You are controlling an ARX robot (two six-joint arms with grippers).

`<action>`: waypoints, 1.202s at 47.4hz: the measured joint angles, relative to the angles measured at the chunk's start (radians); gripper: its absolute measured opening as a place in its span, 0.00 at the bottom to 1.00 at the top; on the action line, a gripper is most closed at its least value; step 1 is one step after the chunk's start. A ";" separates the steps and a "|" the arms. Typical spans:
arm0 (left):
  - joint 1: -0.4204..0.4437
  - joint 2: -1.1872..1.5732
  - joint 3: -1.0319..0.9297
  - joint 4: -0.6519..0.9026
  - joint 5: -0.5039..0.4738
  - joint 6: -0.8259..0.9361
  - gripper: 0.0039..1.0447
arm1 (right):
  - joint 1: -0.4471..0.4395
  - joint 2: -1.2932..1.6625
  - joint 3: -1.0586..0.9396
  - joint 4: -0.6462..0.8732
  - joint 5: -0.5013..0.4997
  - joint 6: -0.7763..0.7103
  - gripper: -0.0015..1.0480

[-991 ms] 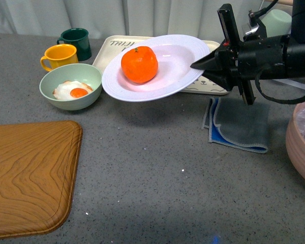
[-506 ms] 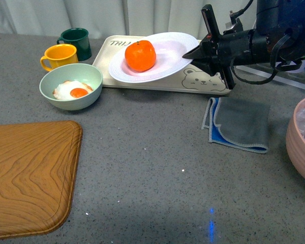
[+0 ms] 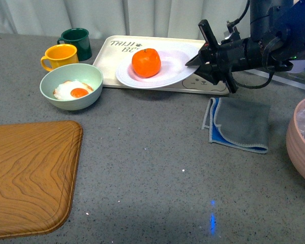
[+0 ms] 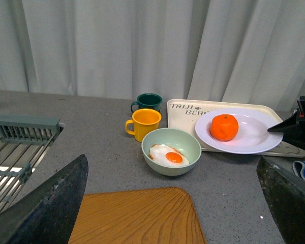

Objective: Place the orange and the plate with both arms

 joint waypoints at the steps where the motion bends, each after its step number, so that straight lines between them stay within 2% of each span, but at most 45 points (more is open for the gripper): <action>1: 0.000 0.000 0.000 0.000 0.000 0.000 0.94 | -0.002 -0.002 -0.008 -0.001 0.001 -0.011 0.20; 5: 0.000 0.000 0.000 0.000 0.000 0.000 0.94 | -0.011 -0.024 -0.048 -0.031 0.026 -0.086 0.37; 14: 0.000 0.000 0.000 0.000 0.000 0.000 0.94 | -0.035 -0.093 -0.105 -0.050 0.067 -0.213 0.61; 16: 0.000 0.000 0.000 0.000 0.000 0.000 0.94 | -0.044 -0.133 -0.132 -0.050 0.078 -0.259 0.70; 24: 0.000 0.000 0.000 0.000 0.000 0.000 0.94 | -0.062 -0.275 -0.237 -0.039 0.145 -0.392 0.92; 27: 0.000 0.000 0.000 0.000 0.000 0.000 0.94 | -0.066 -0.364 -0.312 -0.038 0.201 -0.473 0.90; 33: 0.000 0.000 0.000 0.000 0.000 0.000 0.94 | -0.065 -0.491 -0.467 0.048 0.386 -0.641 0.91; 35: 0.000 0.000 0.000 0.000 0.000 0.000 0.94 | -0.063 -0.507 -0.519 0.138 0.461 -0.688 0.89; 37: 0.000 0.000 0.000 0.000 0.000 0.000 0.94 | -0.060 -0.528 -0.613 0.346 0.575 -0.751 0.82; 38: 0.000 0.000 0.000 0.000 0.000 0.000 0.94 | -0.059 -0.534 -0.636 0.397 0.600 -0.758 0.81; 39: 0.000 0.000 0.000 0.000 0.000 0.000 0.94 | -0.060 -0.552 -0.707 0.537 0.652 -0.792 0.76; 41: 0.000 0.000 0.000 0.000 0.000 0.000 0.94 | -0.065 -0.592 -0.820 0.721 0.695 -0.828 0.67; 43: 0.000 0.000 0.000 0.000 0.000 0.000 0.94 | -0.072 -0.642 -0.908 0.846 0.696 -0.852 0.59; 48: 0.000 0.000 0.000 0.000 0.000 0.000 0.94 | -0.088 -0.790 -1.071 0.961 0.691 -0.877 0.37; 57: 0.000 0.000 0.000 0.000 0.000 0.000 0.94 | -0.098 -0.904 -1.240 0.978 0.675 -0.885 0.09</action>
